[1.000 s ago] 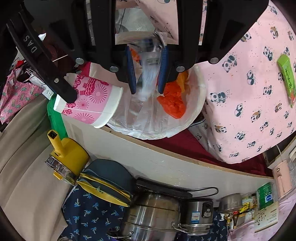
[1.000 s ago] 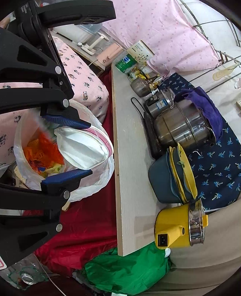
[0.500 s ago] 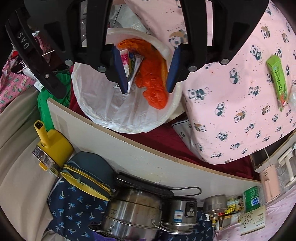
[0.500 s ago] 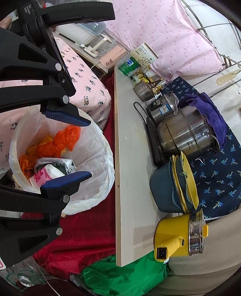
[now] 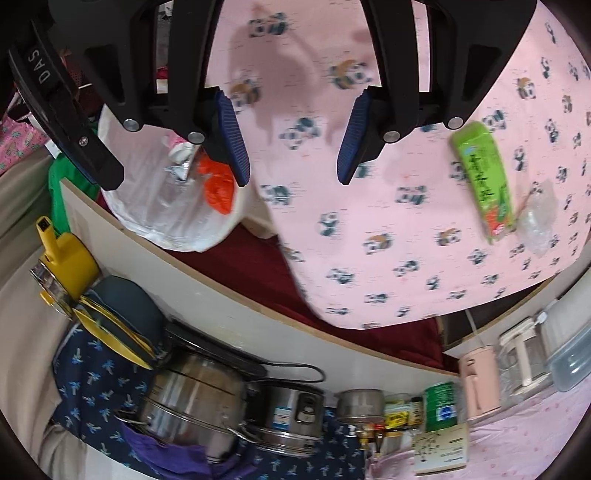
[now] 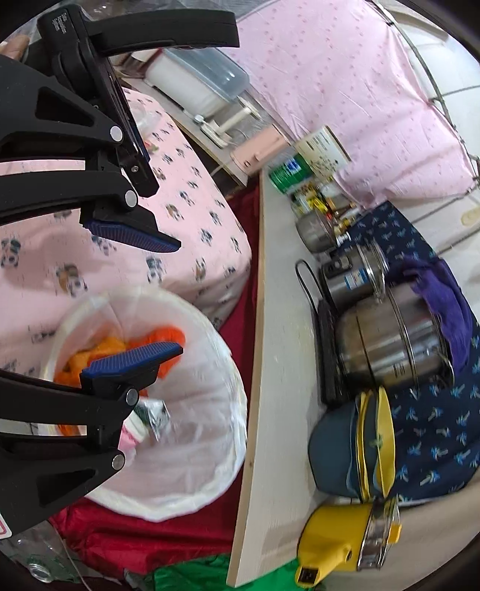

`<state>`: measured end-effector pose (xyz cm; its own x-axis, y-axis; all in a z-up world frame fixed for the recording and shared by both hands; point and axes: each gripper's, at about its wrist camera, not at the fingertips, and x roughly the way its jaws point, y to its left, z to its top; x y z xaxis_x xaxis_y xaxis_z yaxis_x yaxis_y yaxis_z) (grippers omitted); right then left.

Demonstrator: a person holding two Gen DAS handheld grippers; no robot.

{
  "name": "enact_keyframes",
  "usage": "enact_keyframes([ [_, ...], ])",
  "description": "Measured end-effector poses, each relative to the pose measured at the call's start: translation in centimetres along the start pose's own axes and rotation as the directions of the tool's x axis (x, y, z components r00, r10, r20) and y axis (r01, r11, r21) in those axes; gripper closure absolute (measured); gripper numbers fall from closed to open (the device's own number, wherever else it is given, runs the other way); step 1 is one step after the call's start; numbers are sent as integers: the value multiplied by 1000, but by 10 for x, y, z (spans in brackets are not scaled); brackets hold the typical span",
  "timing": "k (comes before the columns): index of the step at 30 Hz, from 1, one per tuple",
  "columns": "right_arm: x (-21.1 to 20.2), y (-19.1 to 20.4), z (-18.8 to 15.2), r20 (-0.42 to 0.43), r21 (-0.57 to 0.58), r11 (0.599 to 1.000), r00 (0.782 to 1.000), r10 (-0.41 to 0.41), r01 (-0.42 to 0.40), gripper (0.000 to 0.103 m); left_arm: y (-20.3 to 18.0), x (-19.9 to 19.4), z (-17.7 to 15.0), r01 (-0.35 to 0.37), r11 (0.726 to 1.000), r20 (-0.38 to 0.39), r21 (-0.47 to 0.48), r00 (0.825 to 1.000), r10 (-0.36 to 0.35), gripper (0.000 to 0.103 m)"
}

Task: Collect trash
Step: 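Move both tools back over the last trash on the table, then grasp the clear plastic bag with the left tool while the right grasps the green NB juice box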

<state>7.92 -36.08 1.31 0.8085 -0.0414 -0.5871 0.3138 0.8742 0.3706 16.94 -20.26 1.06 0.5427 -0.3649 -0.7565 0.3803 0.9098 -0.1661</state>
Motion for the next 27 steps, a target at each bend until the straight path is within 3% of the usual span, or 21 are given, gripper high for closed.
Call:
enact_keyframes([
  [3, 8, 25, -8, -25, -37, 999, 999, 24, -24, 54, 28, -7, -1, -32, 999, 12, -36, 999, 33, 55],
  [6, 18, 51, -17, -54, -68, 996, 997, 51, -55, 54, 58, -15, -3, -76, 995, 28, -70, 997, 78, 46],
  [15, 51, 123, -45, -149, -136, 981, 982, 118, -138, 54, 139, -28, -11, -176, 975, 20, -138, 983, 181, 45],
  [21, 76, 163, -66, -210, -182, 968, 968, 134, -173, 52, 184, -30, -15, -223, 959, 11, -173, 974, 228, 41],
  [23, 84, 175, -72, -227, -193, 964, 964, 136, -181, 50, 198, -31, -15, -250, 951, 12, -181, 966, 257, 32],
  [27, 104, 195, -83, -264, -219, 957, 955, 133, -193, 46, 224, -30, -14, -269, 941, 7, -207, 961, 276, 30],
])
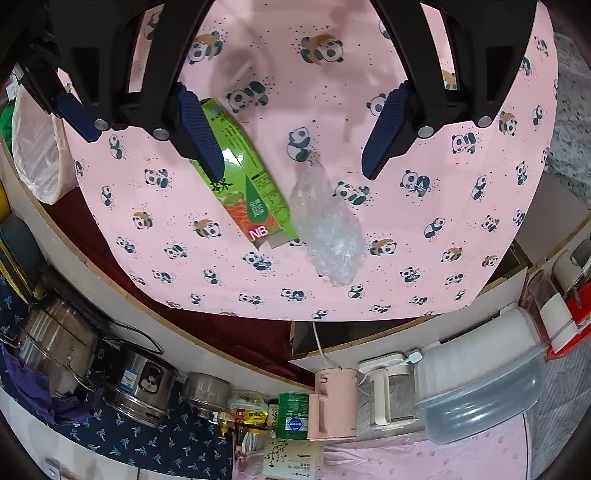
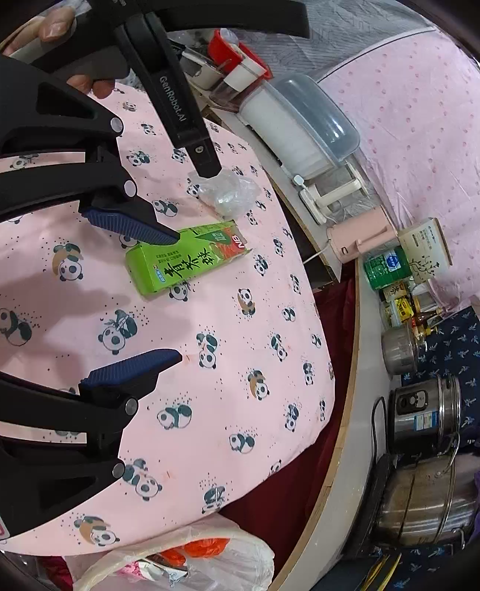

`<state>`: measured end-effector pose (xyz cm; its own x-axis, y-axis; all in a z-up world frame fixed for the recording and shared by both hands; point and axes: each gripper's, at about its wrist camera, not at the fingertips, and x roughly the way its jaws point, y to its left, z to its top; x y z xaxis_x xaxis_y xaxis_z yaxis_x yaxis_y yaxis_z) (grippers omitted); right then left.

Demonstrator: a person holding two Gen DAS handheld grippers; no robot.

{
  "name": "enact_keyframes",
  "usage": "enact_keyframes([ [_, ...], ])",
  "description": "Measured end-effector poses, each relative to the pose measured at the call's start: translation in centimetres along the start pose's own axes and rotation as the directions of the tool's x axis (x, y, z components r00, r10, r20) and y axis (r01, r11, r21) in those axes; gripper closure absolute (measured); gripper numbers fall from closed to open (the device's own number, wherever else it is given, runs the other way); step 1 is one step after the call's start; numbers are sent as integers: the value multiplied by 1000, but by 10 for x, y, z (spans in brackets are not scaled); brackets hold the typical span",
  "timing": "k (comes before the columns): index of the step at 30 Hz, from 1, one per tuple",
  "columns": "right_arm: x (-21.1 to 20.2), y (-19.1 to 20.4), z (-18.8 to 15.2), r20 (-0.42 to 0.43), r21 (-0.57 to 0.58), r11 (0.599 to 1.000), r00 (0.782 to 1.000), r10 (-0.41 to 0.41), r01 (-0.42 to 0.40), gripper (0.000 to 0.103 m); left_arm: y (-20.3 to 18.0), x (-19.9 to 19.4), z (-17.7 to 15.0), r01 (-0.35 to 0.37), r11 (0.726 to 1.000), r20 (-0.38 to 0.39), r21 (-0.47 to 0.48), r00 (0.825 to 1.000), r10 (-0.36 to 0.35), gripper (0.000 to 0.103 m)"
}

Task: Collect trash
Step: 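Grasp the clear plastic bag with the left tool while the right grasps the green NB juice box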

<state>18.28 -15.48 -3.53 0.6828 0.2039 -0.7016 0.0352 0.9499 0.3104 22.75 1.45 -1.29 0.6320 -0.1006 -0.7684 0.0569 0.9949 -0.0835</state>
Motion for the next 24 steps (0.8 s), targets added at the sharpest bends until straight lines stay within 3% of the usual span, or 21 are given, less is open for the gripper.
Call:
enact_keyframes([
  [4, 24, 12, -1, -38, -24, 1000, 999, 4, -4, 44, 17, 11, 5, -6, 1000, -11, -15, 1000, 6, 29],
  [7, 40, 20, 1, -54, -40, 999, 999, 5, -7, 43, 22, 18, 9, -6, 1000, -4, -16, 1000, 6, 21],
  [17, 92, 37, 15, -103, -79, 997, 995, -4, -4, 43, 33, 56, 28, -20, 1000, -24, -6, 1000, 20, 20],
  [24, 115, 42, 15, -125, -109, 994, 992, -19, 6, 40, 39, 95, 37, -12, 1000, -88, -19, 996, 10, 23],
])
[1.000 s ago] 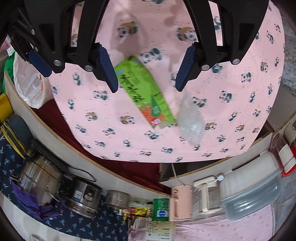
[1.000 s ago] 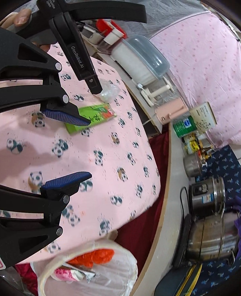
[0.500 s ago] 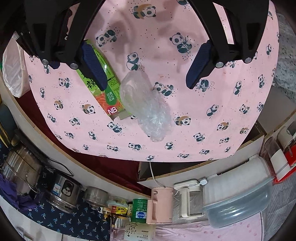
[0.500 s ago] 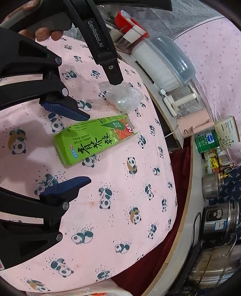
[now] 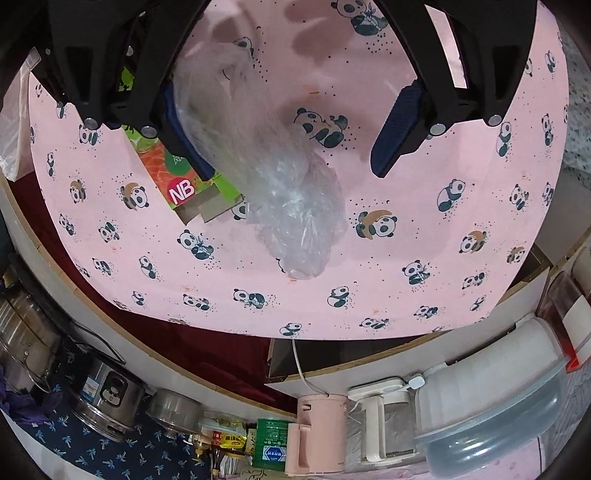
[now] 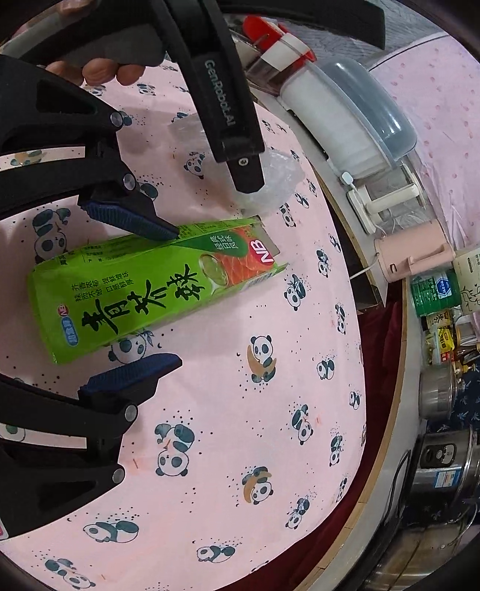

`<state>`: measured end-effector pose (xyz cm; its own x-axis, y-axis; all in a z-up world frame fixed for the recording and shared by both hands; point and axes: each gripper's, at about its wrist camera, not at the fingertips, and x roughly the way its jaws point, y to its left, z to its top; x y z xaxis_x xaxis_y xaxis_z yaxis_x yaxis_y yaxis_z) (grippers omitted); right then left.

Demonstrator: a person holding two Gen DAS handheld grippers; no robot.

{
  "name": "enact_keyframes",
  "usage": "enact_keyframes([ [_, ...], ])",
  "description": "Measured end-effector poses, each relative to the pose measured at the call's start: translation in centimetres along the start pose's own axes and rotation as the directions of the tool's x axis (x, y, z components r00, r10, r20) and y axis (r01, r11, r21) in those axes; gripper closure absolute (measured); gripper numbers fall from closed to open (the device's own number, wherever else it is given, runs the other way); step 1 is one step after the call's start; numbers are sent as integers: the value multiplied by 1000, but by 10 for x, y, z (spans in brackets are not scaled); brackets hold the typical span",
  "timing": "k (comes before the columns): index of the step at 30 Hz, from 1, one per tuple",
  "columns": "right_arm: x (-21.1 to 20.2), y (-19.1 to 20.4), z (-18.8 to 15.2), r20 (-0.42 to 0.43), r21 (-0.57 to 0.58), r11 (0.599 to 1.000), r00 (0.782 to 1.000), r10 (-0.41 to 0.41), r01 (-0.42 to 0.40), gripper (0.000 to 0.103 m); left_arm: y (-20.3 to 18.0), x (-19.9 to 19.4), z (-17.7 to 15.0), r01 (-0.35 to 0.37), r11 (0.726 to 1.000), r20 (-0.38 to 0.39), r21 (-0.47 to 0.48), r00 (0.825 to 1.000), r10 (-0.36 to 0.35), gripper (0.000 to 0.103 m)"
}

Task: Collect trash
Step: 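Grasp the clear plastic bag with the left tool while the right grasps the green NB juice box, then carry the clear bag and green juice box over the bin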

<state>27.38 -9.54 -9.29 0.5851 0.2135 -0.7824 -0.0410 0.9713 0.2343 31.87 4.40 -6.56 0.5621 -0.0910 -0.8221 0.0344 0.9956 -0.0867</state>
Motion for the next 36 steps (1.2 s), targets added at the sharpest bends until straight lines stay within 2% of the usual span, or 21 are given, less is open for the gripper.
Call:
enact_keyframes([
  [4, 4, 4, 2, 0, -27, 1000, 1000, -8, 8, 39, 3, 16, 0, 26, 1000, -52, -9, 998, -26, 48],
  [6, 4, 5, 1, 2, -29, 999, 1000, -13, 13, 42, 3, 20, -2, 38, 999, -74, -13, 997, -39, 60],
  [7, 3, 5, 1, 3, -27, 1000, 1000, -9, 9, 48, 3, 22, -4, 44, 999, -81, -14, 996, -45, 69],
  [10, -1, 2, -2, 1, -12, 1000, 1000, 9, -9, 61, 1, 19, -8, 58, 998, -80, -15, 995, -59, 75],
  [12, -6, -1, -5, 0, 3, 1000, 1000, 26, -26, 70, -2, 15, -12, 74, 997, -83, -10, 994, -75, 85],
  [13, -9, -3, -7, 3, 9, 1000, 1000, 29, -29, 73, -5, 14, -14, 76, 997, -89, -7, 993, -76, 86],
  [22, -47, -28, -28, 38, 96, 995, 999, 11, -15, 77, -43, -19, -41, 132, 991, -79, 27, 988, -130, 86],
  [36, -144, -101, -35, 185, 221, 975, 981, -56, 14, 78, -139, -78, -66, 221, 965, -51, 145, 975, -215, 86],
])
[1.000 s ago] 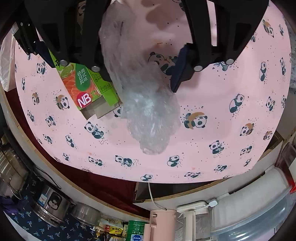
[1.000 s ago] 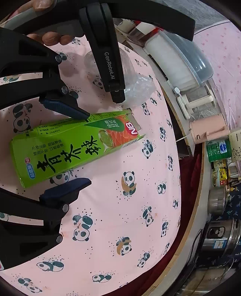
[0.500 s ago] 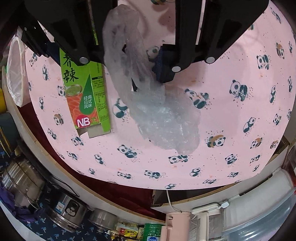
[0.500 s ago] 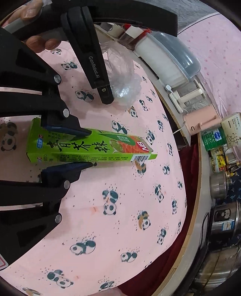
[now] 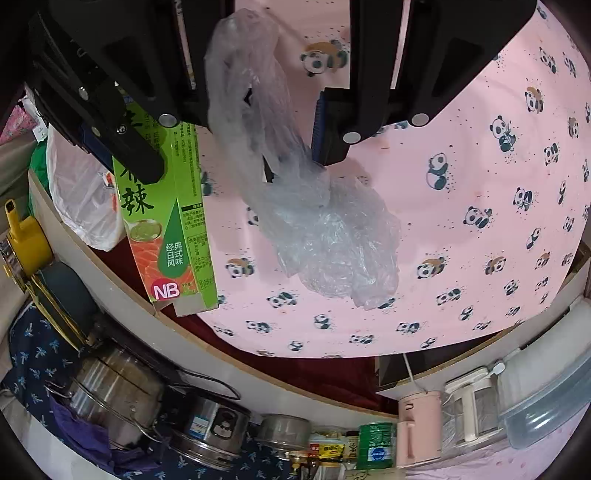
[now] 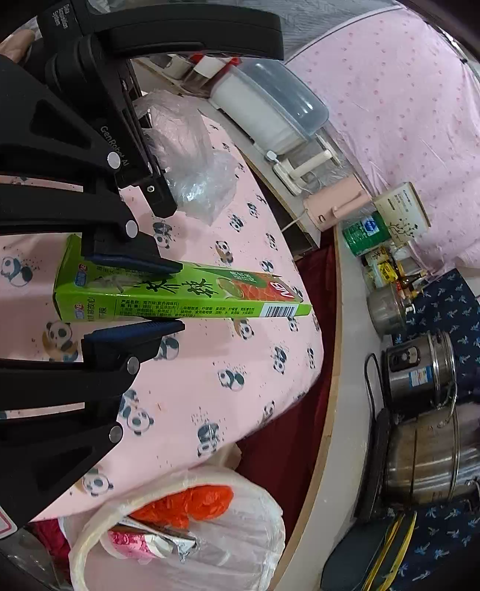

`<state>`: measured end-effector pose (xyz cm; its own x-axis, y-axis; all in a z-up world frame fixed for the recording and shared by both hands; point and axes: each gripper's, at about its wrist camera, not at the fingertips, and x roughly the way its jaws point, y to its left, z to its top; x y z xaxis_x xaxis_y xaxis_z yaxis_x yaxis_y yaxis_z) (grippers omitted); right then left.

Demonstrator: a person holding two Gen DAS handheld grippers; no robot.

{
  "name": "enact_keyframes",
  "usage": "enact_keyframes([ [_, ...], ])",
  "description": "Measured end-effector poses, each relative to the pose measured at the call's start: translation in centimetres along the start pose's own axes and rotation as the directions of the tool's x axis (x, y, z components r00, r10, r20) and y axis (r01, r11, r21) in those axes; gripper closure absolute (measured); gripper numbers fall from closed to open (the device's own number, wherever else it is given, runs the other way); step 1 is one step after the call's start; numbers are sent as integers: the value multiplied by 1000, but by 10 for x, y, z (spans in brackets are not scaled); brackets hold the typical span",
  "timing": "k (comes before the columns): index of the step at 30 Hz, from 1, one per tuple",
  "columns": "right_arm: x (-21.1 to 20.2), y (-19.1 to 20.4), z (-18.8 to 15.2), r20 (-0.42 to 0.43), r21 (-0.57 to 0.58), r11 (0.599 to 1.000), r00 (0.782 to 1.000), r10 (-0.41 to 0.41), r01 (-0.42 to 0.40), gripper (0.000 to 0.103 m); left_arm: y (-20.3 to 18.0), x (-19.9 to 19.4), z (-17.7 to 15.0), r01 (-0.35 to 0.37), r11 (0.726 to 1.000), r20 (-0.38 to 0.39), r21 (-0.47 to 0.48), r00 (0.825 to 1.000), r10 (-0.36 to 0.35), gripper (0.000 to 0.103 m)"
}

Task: Collect trash
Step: 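Carry the clear bag and green juice box over the bin, then open both tools to drop the clear bag and juice box into the bin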

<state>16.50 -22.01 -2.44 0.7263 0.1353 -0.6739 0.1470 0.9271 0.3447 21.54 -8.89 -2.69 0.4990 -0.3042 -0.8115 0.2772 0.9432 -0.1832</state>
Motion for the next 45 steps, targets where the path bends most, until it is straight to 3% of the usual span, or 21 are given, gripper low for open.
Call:
enact_keyframes([
  [10, -69, -79, 14, 108, 97, 994, 992, -61, 50, 79, -93, -11, -7, 53, 993, 2, 109, 999, -54, 86],
  [23, -145, -195, 2, 188, 265, 954, 964, -191, 137, 80, -207, 0, -27, 130, 957, -48, 259, 991, -122, 86],
  [28, -157, -228, -7, 184, 312, 936, 956, -228, 163, 81, -241, 16, -33, 180, 939, -100, 293, 983, -157, 86],
  [35, -151, -245, -11, 166, 332, 927, 956, -241, 176, 81, -270, 36, -34, 192, 925, -130, 327, 979, -157, 84],
  [37, -147, -249, -11, 163, 338, 925, 957, -240, 174, 81, -274, 40, -34, 185, 924, -131, 334, 980, -149, 79],
  [39, -144, -252, -10, 161, 345, 922, 957, -241, 174, 81, -275, 42, -32, 172, 926, -122, 335, 983, -139, 64],
  [41, -142, -255, -8, 159, 348, 922, 958, -237, 171, 81, -273, 42, -31, 157, 932, -100, 326, 986, -132, 41],
  [45, -133, -256, -3, 157, 346, 923, 960, -233, 167, 81, -268, 40, -27, 131, 937, -70, 323, 991, -115, 35],
])
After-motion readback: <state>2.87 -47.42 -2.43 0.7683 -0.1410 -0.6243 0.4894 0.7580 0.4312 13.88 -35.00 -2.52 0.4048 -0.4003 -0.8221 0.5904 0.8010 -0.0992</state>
